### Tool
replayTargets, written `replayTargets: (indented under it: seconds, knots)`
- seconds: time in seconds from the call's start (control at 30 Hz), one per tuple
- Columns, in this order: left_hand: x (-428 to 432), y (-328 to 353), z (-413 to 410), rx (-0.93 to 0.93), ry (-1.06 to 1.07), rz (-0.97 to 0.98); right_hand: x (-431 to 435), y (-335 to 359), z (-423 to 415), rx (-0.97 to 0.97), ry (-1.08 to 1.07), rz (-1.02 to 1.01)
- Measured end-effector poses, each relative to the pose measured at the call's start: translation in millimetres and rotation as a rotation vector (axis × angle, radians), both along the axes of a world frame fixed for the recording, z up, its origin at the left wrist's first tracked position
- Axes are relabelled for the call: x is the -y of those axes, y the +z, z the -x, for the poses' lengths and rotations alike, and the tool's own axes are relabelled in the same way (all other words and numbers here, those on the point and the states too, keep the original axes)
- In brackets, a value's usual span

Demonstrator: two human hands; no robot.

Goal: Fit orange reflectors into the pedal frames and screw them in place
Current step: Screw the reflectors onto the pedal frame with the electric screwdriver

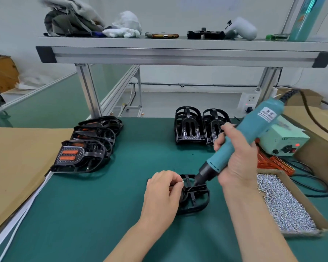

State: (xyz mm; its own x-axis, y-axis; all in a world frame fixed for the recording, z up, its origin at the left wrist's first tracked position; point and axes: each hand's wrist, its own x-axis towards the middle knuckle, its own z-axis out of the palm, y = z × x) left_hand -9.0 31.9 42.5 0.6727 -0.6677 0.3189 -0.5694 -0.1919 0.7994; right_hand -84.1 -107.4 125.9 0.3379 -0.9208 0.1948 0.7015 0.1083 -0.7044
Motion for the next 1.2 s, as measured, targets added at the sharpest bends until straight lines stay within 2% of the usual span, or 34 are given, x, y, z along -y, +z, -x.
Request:
replayTargets:
  seconds: [0.3,0.83,1.0,1.07,1.2]
  knots:
    - [-5,-4,-3,-0.045,-0.012,0.046,-25,3,-16,-0.034,-0.219,0.253]
    - [-3,-6,-4,-0.081,0.012,0.064,-28,3,-18,-0.059,-0.241,0.213]
    - [-6,-9,-3,-0.176,0.022,0.141,-28,3,-21,-0.081,-0.255,0.164]
    - [-7,-10,-1,-0.104,0.039,0.161,-27,4,-23,-0.09,-0.292,0.105]
    - [-6,-11,0,0.198,0.123,0.193,-25,3,-28,-0.093,-0.361,-0.005]
